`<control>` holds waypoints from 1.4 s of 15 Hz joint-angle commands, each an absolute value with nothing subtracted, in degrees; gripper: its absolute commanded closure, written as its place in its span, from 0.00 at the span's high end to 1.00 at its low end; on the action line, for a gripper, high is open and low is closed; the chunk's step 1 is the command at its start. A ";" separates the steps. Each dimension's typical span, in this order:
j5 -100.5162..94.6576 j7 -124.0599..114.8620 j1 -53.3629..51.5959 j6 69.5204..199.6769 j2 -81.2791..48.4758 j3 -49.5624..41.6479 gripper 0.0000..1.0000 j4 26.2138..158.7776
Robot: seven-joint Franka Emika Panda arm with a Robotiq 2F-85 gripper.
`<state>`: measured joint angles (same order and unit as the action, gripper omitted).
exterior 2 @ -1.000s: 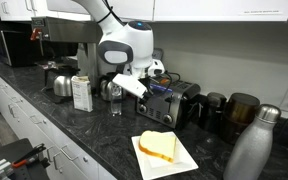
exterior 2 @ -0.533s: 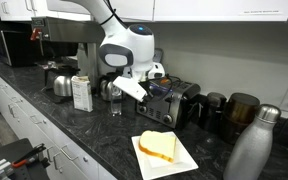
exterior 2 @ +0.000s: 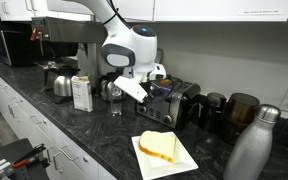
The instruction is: Push down the left toaster switch
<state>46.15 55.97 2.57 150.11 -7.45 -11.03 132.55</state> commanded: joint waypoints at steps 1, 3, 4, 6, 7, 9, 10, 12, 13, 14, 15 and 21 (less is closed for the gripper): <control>48.92 58.88 3.09 150.45 -13.76 -10.41 0.00 128.84; 48.60 58.64 3.21 150.09 -13.61 -10.49 0.00 128.68; 48.25 58.36 3.27 149.98 -13.37 -10.58 0.00 128.65; 47.39 57.83 3.36 149.73 -12.89 -10.83 0.00 128.74; 47.09 57.62 3.43 149.43 -12.68 -10.92 0.00 128.81; 46.35 56.69 3.42 149.15 -12.29 -11.14 0.27 129.07; 45.45 56.08 5.95 149.25 -11.97 -8.65 0.32 129.21; 44.79 55.36 6.27 148.97 -11.43 -8.32 0.44 129.35; 44.52 54.96 6.47 148.88 -11.20 -8.14 0.49 129.40; 43.88 54.12 6.58 148.88 -10.74 -8.09 0.57 129.58; 43.11 53.36 6.62 149.05 -10.21 -8.09 0.63 129.84; 31.60 46.38 9.34 154.65 -9.21 -8.65 1.00 131.35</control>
<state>36.13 49.70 7.59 152.56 -9.27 -9.47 131.30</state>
